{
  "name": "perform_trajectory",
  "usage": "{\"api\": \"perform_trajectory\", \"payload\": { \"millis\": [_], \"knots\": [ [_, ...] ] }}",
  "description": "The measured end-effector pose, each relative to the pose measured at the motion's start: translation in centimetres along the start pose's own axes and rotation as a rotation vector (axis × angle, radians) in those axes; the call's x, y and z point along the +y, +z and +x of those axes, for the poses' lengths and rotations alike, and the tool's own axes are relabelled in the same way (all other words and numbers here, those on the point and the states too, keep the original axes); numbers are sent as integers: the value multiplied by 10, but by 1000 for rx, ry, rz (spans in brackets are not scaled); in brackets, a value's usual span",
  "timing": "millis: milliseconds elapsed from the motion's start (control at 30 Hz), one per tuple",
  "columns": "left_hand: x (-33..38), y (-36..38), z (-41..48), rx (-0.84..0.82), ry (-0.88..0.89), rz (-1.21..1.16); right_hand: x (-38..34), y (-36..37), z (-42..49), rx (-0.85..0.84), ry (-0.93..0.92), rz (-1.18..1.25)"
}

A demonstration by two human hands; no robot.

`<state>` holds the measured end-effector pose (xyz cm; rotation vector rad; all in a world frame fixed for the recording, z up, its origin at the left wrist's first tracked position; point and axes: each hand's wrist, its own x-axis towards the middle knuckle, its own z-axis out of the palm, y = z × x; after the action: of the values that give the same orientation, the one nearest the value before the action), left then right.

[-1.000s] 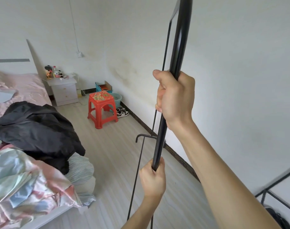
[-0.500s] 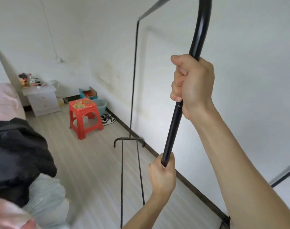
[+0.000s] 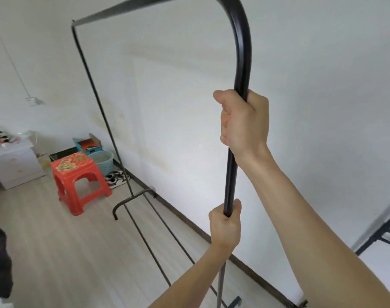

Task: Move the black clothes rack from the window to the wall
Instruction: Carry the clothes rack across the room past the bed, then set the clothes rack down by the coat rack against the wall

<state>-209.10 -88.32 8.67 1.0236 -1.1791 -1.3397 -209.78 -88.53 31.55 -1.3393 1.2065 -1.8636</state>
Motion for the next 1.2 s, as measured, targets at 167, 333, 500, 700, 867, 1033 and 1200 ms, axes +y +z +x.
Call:
{"api": "perform_trajectory", "payload": {
  "millis": [167, 333, 500, 700, 867, 1033, 1200],
  "knots": [
    [-14, 68, 49, -18, -39, 21, 29, -58, 55, 32, -32, -27],
    [-30, 116, 89, -13, -37, 55, 54, -95, 98, 37, -19, -35],
    [-66, 173, 147, -167, -54, 102, 93, -152, 160, 221, 18, -83],
    [-58, 193, 163, -211, 10, 100, 94, -167, 180, 250, 3, -60],
    [-80, 232, 187, -406, 71, 159, 106, -211, 205, 432, 33, -106],
    [-90, 258, 186, -523, 148, 173, 101, -239, 209, 537, 41, -139],
    [-92, 268, 170, -581, 189, 150, 96, -256, 195, 569, 26, -160]
  ]
}}
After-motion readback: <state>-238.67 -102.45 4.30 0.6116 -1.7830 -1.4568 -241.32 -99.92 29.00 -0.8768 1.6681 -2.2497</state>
